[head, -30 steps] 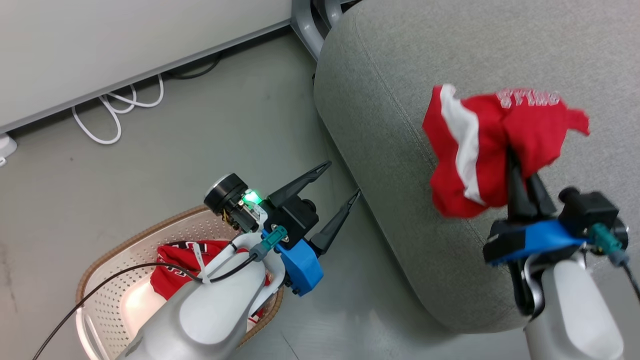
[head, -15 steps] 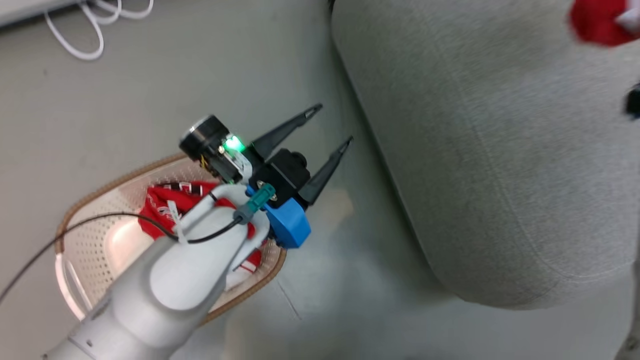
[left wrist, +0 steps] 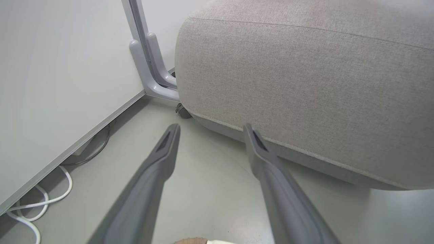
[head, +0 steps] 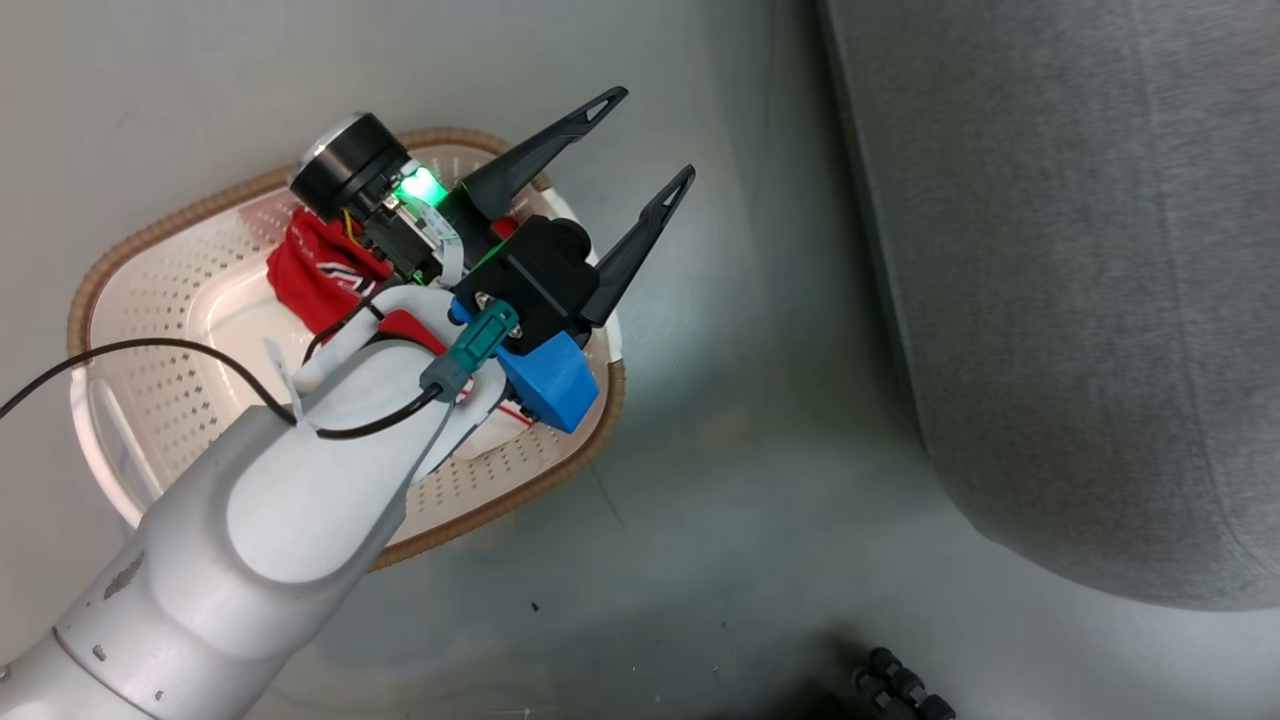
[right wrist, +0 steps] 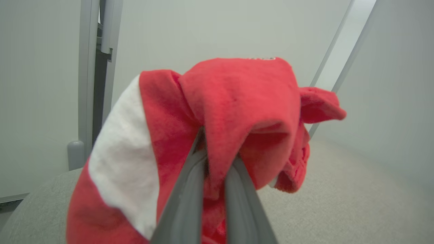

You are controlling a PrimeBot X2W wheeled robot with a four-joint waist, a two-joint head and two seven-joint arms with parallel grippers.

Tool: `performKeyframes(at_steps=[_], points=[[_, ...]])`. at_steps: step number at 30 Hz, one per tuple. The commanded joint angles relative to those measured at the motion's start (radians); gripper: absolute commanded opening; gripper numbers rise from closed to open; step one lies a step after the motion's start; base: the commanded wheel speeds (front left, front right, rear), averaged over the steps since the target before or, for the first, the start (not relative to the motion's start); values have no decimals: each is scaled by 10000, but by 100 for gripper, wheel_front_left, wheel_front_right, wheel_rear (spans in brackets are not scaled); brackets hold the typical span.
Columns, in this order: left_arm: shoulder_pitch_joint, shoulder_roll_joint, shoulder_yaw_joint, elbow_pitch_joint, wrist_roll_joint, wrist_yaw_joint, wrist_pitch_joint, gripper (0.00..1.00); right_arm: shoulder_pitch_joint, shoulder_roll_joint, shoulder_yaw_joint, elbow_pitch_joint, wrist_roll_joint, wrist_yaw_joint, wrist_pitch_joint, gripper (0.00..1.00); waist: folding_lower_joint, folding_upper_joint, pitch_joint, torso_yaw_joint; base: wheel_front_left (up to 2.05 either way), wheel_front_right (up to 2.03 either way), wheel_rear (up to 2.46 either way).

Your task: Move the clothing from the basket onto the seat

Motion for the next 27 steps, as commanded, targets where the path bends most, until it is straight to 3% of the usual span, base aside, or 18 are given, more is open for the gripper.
performKeyframes(at_steps=[1, 15, 16, 17, 18, 19, 27], points=[[-115, 94, 34, -80, 29, 52, 30, 100, -180, -60, -47, 139, -72, -7, -10, 0, -2, -1, 278, 195, 0, 0, 0], [-21, 308, -27, -374, -86, 225, 110, 100, 547, 686, -392, 1649, -286, -7, -9, 0, -2, -1, 404, 238, 0, 0, 0], [-27, 316, -26, -381, -103, 231, 113, 100, 622, 739, -361, 1653, -292, -7, -9, 12, -2, -1, 392, 227, 0, 0, 0], [-32, 319, -26, -387, -116, 228, 110, 100, 691, 791, -376, 1644, -266, -7, -9, 47, -2, -1, 378, 217, 0, 0, 0], [-31, 320, -28, -380, -126, 242, 96, 100, 721, 841, -424, 1632, -209, -7, -9, 95, -2, -1, 358, 205, 0, 0, 0], [-14, 308, -32, -361, -154, 259, 65, 100, 773, 896, -452, 1599, -165, -7, -9, 100, -2, -1, 322, 191, 0, 0, 0], [327, 50, -106, -2, -376, 372, -399, 100, 2036, 1188, -705, 982, -1, -7, -8, 100, -2, -1, -466, 249, 0, 0, 0]])
